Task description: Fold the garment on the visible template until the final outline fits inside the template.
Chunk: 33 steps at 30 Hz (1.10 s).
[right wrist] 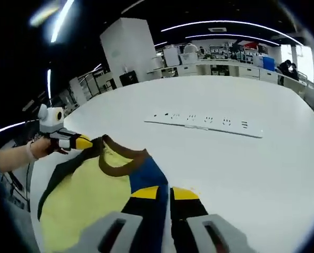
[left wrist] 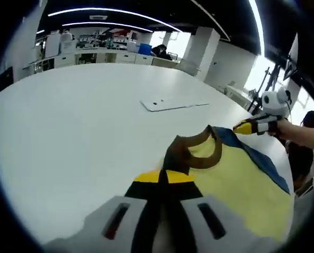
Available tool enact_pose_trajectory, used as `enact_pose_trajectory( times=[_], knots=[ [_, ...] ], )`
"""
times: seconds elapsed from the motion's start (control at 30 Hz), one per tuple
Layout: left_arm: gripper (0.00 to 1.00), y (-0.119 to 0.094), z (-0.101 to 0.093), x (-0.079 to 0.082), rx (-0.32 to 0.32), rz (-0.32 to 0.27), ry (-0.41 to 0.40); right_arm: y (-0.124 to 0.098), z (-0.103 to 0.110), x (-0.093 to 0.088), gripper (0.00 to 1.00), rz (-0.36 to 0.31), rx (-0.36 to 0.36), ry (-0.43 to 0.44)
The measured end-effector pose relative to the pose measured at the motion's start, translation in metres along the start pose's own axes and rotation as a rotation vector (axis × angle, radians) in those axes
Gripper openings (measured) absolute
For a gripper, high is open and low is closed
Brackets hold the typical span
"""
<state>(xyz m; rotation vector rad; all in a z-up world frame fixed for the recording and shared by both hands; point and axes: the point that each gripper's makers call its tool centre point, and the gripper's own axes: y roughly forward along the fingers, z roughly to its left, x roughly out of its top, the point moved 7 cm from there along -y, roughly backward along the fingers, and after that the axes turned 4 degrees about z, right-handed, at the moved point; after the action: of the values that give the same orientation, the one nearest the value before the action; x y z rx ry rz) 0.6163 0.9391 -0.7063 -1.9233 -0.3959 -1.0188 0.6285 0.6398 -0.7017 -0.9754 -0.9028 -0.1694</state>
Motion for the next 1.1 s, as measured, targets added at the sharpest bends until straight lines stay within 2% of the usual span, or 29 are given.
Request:
enact_pose_trajectory(
  times=[0.07, 0.13, 0.23, 0.3, 0.4, 0.43, 0.5, 0.63, 0.77, 0.83, 0.9, 1.1],
  knots=[
    [0.03, -0.005, -0.002, 0.004, -0.007, -0.014, 0.007, -0.005, 0.003, 0.001, 0.16, -0.007, 0.008, -0.011],
    [0.07, -0.009, -0.006, 0.007, -0.040, -0.024, 0.011, -0.010, 0.006, 0.001, 0.20, -0.016, 0.016, -0.032],
    [0.19, -0.019, -0.011, 0.010, -0.071, -0.042, 0.012, -0.020, 0.010, 0.001, 0.28, -0.034, 0.019, -0.059],
    [0.30, -0.027, -0.015, 0.011, -0.096, -0.057, 0.014, -0.029, 0.013, 0.001, 0.36, -0.055, 0.024, -0.081],
    [0.37, -0.040, -0.021, 0.010, -0.108, -0.064, 0.038, -0.040, 0.015, -0.001, 0.45, -0.072, 0.011, -0.126],
    [0.42, -0.046, -0.023, 0.009, -0.102, -0.067, 0.051, -0.046, 0.014, -0.002, 0.47, -0.074, -0.008, -0.142],
    [0.60, -0.055, -0.025, 0.010, -0.081, -0.093, 0.106, -0.055, 0.015, -0.004, 0.53, -0.082, -0.007, -0.141],
    [0.74, -0.072, -0.033, 0.009, -0.094, -0.090, 0.122, -0.072, 0.019, -0.006, 0.60, -0.092, -0.015, -0.151],
    [0.99, -0.085, -0.042, 0.009, -0.104, -0.091, 0.150, -0.086, 0.026, -0.009, 0.67, -0.094, 0.001, -0.169],
    [0.99, -0.093, -0.047, 0.008, -0.109, -0.080, 0.194, -0.093, 0.032, -0.011, 0.76, -0.095, 0.017, -0.193],
    [0.99, -0.099, -0.052, 0.006, -0.118, -0.065, 0.202, -0.100, 0.038, -0.013, 0.85, -0.096, 0.036, -0.198],
    [0.99, -0.120, -0.067, 0.004, -0.120, -0.076, 0.209, -0.121, 0.051, -0.023, 0.87, -0.077, 0.048, -0.226]
  ],
)
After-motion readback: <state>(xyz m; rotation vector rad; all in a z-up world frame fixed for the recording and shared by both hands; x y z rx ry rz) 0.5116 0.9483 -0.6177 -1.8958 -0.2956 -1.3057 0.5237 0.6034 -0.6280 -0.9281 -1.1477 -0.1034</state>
